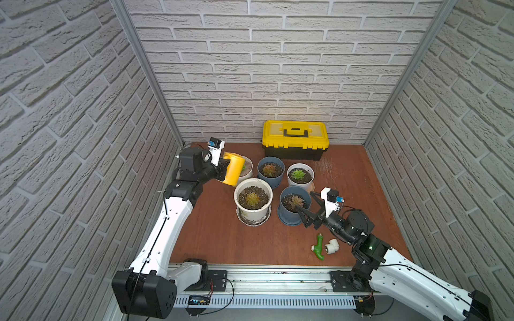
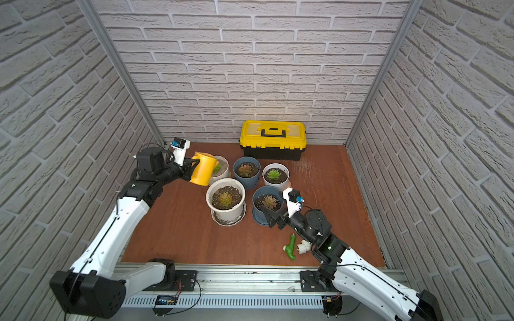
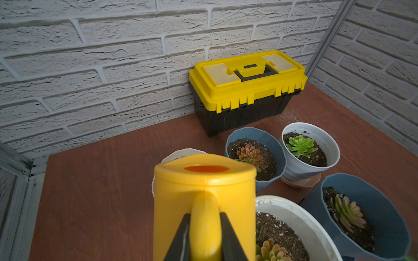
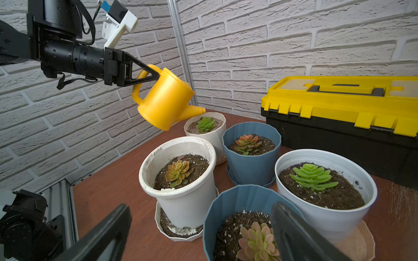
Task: Water the succulent around the soil edge
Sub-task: Water the soil of the potted plant with water.
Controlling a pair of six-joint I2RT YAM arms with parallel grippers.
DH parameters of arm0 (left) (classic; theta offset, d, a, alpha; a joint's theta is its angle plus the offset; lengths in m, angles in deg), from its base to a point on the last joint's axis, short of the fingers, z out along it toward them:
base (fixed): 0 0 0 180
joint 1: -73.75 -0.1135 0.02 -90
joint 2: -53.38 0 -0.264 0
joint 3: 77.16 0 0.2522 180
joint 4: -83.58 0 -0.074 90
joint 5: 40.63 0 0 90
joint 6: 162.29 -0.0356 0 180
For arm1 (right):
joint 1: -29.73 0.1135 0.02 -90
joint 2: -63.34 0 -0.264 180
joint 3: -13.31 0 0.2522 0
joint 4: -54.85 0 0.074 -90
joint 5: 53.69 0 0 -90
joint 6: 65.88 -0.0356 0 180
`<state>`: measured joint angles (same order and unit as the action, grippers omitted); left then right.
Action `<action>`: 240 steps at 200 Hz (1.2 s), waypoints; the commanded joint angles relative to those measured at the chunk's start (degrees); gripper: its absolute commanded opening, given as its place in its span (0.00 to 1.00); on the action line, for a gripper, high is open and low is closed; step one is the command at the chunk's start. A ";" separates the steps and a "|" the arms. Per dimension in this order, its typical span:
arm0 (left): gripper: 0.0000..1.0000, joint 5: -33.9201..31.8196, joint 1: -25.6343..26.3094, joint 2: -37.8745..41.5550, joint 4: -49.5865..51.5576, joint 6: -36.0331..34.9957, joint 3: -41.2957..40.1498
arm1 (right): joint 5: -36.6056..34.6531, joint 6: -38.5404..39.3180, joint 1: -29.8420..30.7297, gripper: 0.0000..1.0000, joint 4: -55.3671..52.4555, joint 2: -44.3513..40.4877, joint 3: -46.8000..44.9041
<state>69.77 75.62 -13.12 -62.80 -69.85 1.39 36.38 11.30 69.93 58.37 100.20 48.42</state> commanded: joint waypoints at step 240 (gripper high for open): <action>0.00 -4.19 4.36 -14.59 0.98 1.17 14.07 | 2.55 -0.10 -0.22 1.00 2.92 1.02 -0.60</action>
<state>65.53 79.73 -27.48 -57.64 -69.68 12.52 38.48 11.26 69.93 58.44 101.19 48.22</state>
